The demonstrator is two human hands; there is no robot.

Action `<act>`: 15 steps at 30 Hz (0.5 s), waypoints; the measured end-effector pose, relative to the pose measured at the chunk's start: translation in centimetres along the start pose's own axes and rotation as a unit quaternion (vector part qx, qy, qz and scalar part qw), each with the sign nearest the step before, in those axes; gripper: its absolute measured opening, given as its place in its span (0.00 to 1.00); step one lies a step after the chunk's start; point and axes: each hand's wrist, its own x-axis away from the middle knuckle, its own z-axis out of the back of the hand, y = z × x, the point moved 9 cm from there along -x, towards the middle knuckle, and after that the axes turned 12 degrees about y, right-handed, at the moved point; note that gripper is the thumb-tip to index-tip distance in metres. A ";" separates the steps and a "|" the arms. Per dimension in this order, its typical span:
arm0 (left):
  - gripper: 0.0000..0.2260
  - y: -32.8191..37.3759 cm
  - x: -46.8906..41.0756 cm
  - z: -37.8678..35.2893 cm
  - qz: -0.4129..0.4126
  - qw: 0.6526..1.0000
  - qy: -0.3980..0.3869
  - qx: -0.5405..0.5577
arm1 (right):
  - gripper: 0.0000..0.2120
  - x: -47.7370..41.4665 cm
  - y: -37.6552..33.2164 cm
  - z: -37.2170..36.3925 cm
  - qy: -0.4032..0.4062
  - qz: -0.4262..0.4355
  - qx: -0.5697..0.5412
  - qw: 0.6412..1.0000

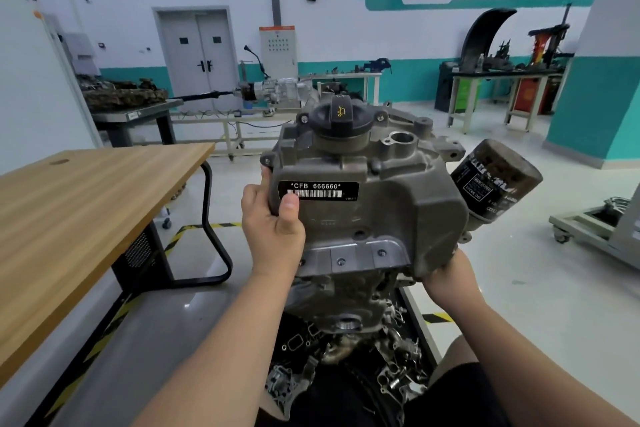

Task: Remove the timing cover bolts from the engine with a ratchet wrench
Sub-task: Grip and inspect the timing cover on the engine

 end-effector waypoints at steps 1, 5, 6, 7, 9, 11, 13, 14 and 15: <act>0.38 0.0 0.2 0.2 0.001 1.000 0.003 -0.001 | 0.06 0.2 0.0 -0.1 -0.003 0.002 0.001 1.000; 0.39 -0.6 0.9 0.4 0.001 1.000 0.004 -0.016 | 0.05 1.1 1.0 -1.0 -0.023 -0.038 -0.009 0.999; 0.42 -1.0 1.1 0.3 0.003 1.000 0.002 -0.018 | 0.05 1.3 1.4 -1.2 -0.028 -0.055 -0.010 0.998; 0.45 -1.3 1.2 0.2 0.008 1.000 0.000 -0.016 | 0.05 1.4 1.6 -1.5 -0.031 -0.064 -0.008 0.997; 0.47 -2.1 1.4 -0.1 0.016 1.000 -0.002 -0.019 | 0.06 1.3 2.1 -1.7 -0.033 -0.075 -0.007 0.997; 0.41 -2.4 1.4 -0.7 0.018 0.999 0.003 -0.034 | 0.09 0.8 2.5 -1.7 -0.030 -0.088 -0.011 0.996; 0.39 -2.0 1.1 -1.4 0.017 0.999 0.005 -0.034 | 0.06 -0.1 3.0 -1.7 -0.028 -0.089 -0.008 0.996; 0.39 -1.6 0.8 -1.7 0.013 0.999 0.008 -0.031 | 0.06 -0.6 3.1 -1.6 -0.022 -0.077 -0.004 0.997; 0.41 -1.1 0.6 -2.0 0.005 1.000 0.010 -0.026 | 0.07 -1.1 3.0 -1.5 -0.015 -0.057 0.000 0.998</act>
